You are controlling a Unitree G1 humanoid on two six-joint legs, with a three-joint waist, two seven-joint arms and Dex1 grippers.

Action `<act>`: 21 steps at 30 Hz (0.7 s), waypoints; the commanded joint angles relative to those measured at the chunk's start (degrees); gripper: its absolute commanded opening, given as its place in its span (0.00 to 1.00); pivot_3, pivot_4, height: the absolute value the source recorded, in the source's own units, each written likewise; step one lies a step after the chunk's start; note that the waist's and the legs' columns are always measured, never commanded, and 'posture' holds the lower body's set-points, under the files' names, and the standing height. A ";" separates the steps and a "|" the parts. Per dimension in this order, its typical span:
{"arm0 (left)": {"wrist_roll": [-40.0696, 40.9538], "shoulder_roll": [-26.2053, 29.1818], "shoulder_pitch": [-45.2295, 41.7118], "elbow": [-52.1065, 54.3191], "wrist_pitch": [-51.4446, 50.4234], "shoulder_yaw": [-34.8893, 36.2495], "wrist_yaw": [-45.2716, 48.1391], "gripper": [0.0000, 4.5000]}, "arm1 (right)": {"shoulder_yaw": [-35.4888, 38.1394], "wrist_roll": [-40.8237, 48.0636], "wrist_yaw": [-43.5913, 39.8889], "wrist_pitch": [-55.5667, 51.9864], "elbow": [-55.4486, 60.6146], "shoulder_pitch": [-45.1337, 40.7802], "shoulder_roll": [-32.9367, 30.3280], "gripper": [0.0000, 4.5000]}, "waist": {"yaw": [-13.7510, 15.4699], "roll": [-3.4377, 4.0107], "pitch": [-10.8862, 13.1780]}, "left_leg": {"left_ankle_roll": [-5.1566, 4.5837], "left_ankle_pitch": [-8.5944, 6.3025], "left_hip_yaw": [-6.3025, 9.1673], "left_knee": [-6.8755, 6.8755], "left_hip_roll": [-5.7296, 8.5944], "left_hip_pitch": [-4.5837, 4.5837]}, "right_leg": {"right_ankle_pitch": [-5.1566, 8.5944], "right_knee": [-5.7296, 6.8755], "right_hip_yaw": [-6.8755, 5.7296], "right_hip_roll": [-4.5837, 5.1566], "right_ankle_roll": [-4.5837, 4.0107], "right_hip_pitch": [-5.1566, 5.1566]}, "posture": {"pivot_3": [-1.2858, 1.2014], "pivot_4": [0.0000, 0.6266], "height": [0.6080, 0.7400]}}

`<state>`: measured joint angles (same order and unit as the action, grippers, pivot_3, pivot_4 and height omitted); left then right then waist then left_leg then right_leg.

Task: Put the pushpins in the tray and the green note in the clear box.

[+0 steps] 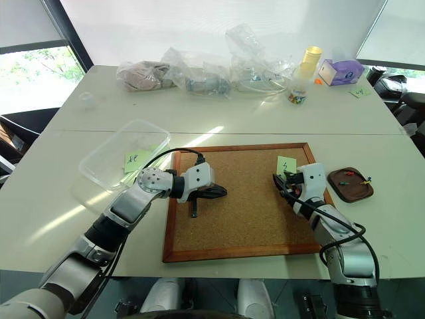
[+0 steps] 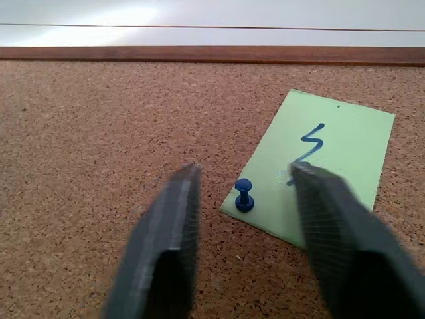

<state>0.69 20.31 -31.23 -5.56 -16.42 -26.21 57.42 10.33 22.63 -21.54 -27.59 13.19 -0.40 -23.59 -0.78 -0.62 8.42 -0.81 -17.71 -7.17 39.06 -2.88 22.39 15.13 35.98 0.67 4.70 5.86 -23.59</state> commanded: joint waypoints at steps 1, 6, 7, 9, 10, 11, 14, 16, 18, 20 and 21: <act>-1.80 0.92 1.57 -2.29 -1.03 -2.29 1.08 0.00 | 0.63 0.31 -0.59 0.44 0.88 -0.51 0.06 0.02 | 0.00 0.00 0.00 | 0.00 0.00 0.00 0.00 0.00 0.00 | 0.00 0.00 0.00 0.00 0.00 0.00 | 0.52 0.24 1.00; -1.85 0.96 1.47 -2.46 -1.10 -2.32 1.15 0.00 | 1.03 0.45 -0.65 0.30 1.33 0.02 0.18 0.00 | -0.01 0.00 0.00 | 0.00 0.00 0.00 0.00 0.00 0.00 | 0.00 0.00 -0.01 0.00 0.00 0.00 | 0.52 0.24 1.00; -1.85 0.98 1.45 -2.49 -1.13 -2.33 1.18 0.00 | 1.09 0.51 -0.69 0.26 1.53 0.14 0.12 0.00 | 0.00 0.00 0.00 | 0.00 0.00 0.00 0.00 0.00 0.00 | 0.00 0.00 -0.01 0.00 0.00 0.00 | 0.52 0.24 1.00; -1.89 1.02 1.41 -2.61 -1.23 -2.39 1.26 0.00 | 1.46 0.58 -0.59 0.47 1.75 0.18 0.07 0.00 | 0.00 0.00 0.00 | 0.00 0.00 0.00 0.00 0.00 0.00 | 0.00 0.00 -0.01 0.00 0.00 0.00 | 0.52 0.24 1.00; -1.97 1.09 1.42 -2.66 -1.25 -2.46 1.30 0.00 | 1.74 0.52 -0.48 0.74 1.84 0.15 0.01 0.00 | 0.00 0.00 0.00 | 0.00 0.00 0.00 0.00 0.00 0.00 | 0.00 0.00 -0.01 0.00 0.00 0.00 | 0.52 0.24 1.00; -2.07 1.15 1.41 -2.75 -1.27 -2.54 1.32 0.00 | 2.14 0.43 -0.38 1.22 1.92 0.04 -0.08 0.00 | 0.00 0.00 0.00 | 0.00 0.00 0.00 0.00 0.00 0.00 | 0.00 0.00 -0.01 0.00 0.00 0.00 | 0.52 0.24 1.00; -2.64 1.34 1.31 -3.23 -1.09 -2.76 1.07 0.00 | 3.37 0.43 -0.14 2.39 2.48 -0.29 -0.34 0.00 | 0.00 0.00 0.00 | 0.00 0.00 0.00 0.00 0.00 0.00 | 0.00 0.00 -0.01 0.00 0.00 0.00 | 0.52 0.24 1.00; -3.05 1.59 1.23 -3.67 -1.37 -2.99 1.00 0.00 | 4.10 0.45 0.01 2.48 3.40 -0.37 -0.89 0.00 | 0.00 0.00 0.00 | 0.00 0.00 0.00 0.00 0.01 0.00 | 0.00 0.00 -0.01 0.00 0.00 0.00 | 0.52 0.24 1.00; -3.02 1.75 1.19 -3.85 -1.77 -3.23 1.29 0.00 | 4.43 0.23 0.04 2.36 4.14 -0.35 -1.47 0.00 | 0.02 0.00 0.00 | 0.00 0.00 0.00 0.00 0.01 0.00 | 0.00 0.00 -0.01 0.00 0.00 0.00 | 0.52 0.24 1.00; -2.87 1.83 1.16 -3.85 -2.07 -3.37 1.48 0.00 | 5.42 0.50 0.49 2.20 5.27 -0.45 -1.75 0.00 | 0.05 0.01 0.01 | 0.00 0.00 0.00 0.00 0.01 0.01 | 0.00 0.00 0.00 0.00 0.00 -0.01 | 0.52 0.24 1.00; -2.80 1.86 1.14 -3.86 -2.20 -3.40 1.57 0.00 | 5.95 0.69 0.69 2.13 5.82 -0.50 -1.85 0.00 | 0.06 0.02 0.01 | 0.00 0.00 0.00 0.00 0.02 0.02 | 0.00 0.00 0.00 0.00 0.00 -0.01 | 0.52 0.24 1.00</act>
<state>0.61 20.33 -31.89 -6.13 -16.35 -26.80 57.62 11.85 22.68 -21.73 -27.29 13.96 0.19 -23.79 -0.72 -0.61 8.43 -0.81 -17.71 -7.17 39.06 -2.86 22.41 15.13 35.98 0.66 4.71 5.86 -23.61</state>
